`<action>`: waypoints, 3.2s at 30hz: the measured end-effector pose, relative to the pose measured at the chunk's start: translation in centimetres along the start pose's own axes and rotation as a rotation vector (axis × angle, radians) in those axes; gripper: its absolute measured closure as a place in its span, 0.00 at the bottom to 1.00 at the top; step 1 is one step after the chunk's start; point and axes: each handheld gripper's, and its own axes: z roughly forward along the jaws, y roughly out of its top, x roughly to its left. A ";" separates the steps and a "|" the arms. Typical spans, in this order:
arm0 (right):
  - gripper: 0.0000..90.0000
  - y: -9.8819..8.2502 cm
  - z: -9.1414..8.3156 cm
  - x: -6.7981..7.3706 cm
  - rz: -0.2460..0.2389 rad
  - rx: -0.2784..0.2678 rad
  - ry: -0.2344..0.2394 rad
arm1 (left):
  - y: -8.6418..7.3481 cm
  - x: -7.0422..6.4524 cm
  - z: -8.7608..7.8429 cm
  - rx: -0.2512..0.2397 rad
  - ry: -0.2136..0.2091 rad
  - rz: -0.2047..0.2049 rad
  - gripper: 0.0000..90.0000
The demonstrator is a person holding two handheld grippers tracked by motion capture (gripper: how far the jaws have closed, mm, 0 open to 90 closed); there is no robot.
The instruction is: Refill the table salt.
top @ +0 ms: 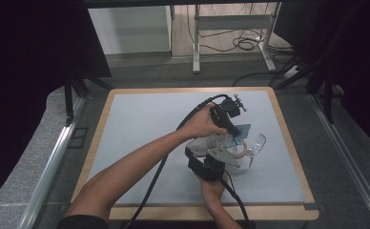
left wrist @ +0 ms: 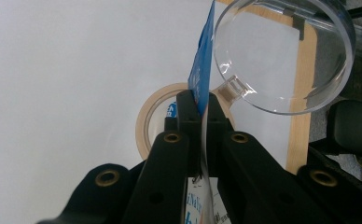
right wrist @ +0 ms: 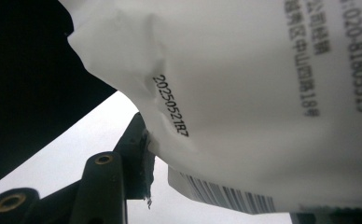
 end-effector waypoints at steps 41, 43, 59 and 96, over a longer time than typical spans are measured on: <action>0.54 0.3 -0.1 -0.3 0.029 -0.005 0.008 | 0.5 -0.1 0.3 0.016 -0.001 0.002 1.00; 0.55 0.3 -0.1 -0.3 0.027 -0.005 0.008 | 0.5 -0.1 0.3 0.016 -0.001 0.003 1.00; 0.55 0.4 -0.2 -0.2 0.016 -0.006 0.010 | 0.5 0.0 0.2 0.021 -0.002 -0.001 1.00; 0.55 0.5 -0.2 -0.2 0.034 -0.007 0.016 | 0.6 0.1 0.3 0.022 -0.004 -0.010 1.00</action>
